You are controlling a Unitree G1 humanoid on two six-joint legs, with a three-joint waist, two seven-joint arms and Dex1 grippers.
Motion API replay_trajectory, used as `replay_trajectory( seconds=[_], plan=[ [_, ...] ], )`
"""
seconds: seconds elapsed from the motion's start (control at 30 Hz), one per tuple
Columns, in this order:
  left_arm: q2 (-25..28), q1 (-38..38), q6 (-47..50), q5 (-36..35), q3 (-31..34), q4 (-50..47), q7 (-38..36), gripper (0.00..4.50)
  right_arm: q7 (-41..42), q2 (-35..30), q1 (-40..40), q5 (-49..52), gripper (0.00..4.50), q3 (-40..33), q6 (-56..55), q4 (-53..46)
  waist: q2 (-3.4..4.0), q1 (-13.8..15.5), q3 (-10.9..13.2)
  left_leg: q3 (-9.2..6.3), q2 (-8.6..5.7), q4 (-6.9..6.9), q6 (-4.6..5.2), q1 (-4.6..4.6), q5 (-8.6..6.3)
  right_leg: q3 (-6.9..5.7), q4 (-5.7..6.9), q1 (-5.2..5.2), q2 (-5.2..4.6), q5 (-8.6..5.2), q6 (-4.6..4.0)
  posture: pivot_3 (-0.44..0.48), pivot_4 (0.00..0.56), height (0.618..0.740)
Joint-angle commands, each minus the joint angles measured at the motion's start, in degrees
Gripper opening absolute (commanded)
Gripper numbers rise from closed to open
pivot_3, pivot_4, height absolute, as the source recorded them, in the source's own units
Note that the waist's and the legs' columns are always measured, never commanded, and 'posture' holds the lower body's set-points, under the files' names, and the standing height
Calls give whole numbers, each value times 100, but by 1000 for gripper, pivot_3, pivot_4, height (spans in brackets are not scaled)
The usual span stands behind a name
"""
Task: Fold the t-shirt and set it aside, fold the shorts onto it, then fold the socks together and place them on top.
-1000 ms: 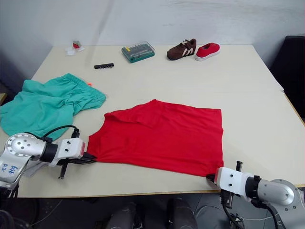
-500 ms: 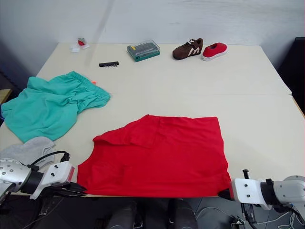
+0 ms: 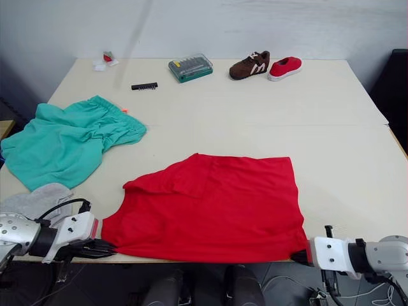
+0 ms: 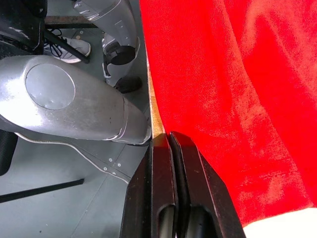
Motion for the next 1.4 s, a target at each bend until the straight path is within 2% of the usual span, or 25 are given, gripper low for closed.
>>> replay_trajectory(
  seconds=[0.03, 0.13, 0.23, 0.4, 0.53, 0.6, 0.77, 0.93, 1.03, 1.2, 1.4],
  plan=[
    [98, 109, 445, -379, 279, -192, -175, 50, -69, 57, 19, -51, 0, -264, -97, 149, 0, -2, 0, 0, 0, 0, 0, 0, 0, 0, 0, 0, 0, 0, 0, 0, 150, 740],
    [135, 183, 631, -597, 445, -231, -328, 762, -37, 37, 61, 109, 0, -338, 37, 65, 0, 0, 0, 0, 0, 0, -1, 1, 1, 0, 2, 0, 0, 0, 0, 0, 150, 740],
    [188, 176, 967, -955, 705, -209, -528, 1589, 129, -20, 204, 473, 628, -597, 402, -225, 1, 0, 1, 0, 0, 0, -4, 1, 2, 0, 3, 0, 0, 0, 0, 0, 150, 740],
    [345, -122, 1540, -1528, 1048, -65, -810, 3137, 333, -82, 200, 1402, 2347, -1164, 1560, -766, 3, -2, 2, -3, 1, 0, -4, 2, 3, -1, 7, -1, 0, -1, -2, 0, 150, 740],
    [327, -868, 1891, -1873, 1029, 179, -661, 4448, 260, -105, -162, 2216, 3795, -1524, 2599, -1002, 4, 0, 2, -5, 1, 2, -2, 2, 5, 0, 11, 0, 0, 0, -4, 0, 150, 740],
    [123, -1558, 2032, -1934, 789, 367, -309, 4500, -38, -51, -576, 2537, 4484, -1496, 3098, -1042, 4, 1, 3, -6, 1, 3, -2, 2, 7, 0, 15, 0, 0, 1, -6, 0, 150, 740],
    [-740, -3155, 1576, -1157, -466, 713, 485, 4500, -1015, 371, -1709, 2864, 4484, -972, 3970, -1138, 5, 12, 2, -6, -4, 4, -28, 5, 31, 2, 33, -1, -2, 7, -8, 0, 150, 740],
    [-1657, -4244, 1031, -346, -1790, 1225, 597, 4500, -1415, 735, -2183, 2666, 4484, -455, 4179, -1268, 3, 21, 3, -1, -8, 8, -45, -14, 41, 0, 37, -15, 3, 7, -7, 0, 150, 740],
    [-2106, -4827, 233, 428, -2578, 1948, 504, 4500, -1630, 864, -2288, 2477, 4484, -274, 4184, -1279, 2, 22, 3, 4, -8, 23, -40, -18, 44, -1, 36, -15, 8, 9, -1, 0, 150, 740],
    [-2927, -5661, -533, 1082, -3153, 3082, 530, 4500, -1920, 1028, -2314, 2261, 4484, -237, 4191, -1288, 0, 7, 5, 9, -6, 48, -29, -21, 42, 3, 46, -13, 8, 15, 11, 0, 150, 740],
    [-3432, -6022, -957, 1464, -3485, 3649, 350, 4500, -2153, 1152, -2140, 2214, 4484, -376, 4282, -1462, 0, 5, 4, 8, -2, 61, -26, -23, 41, 4, 57, -13, 8, 16, 12, 0, 150, 740]
  ],
)
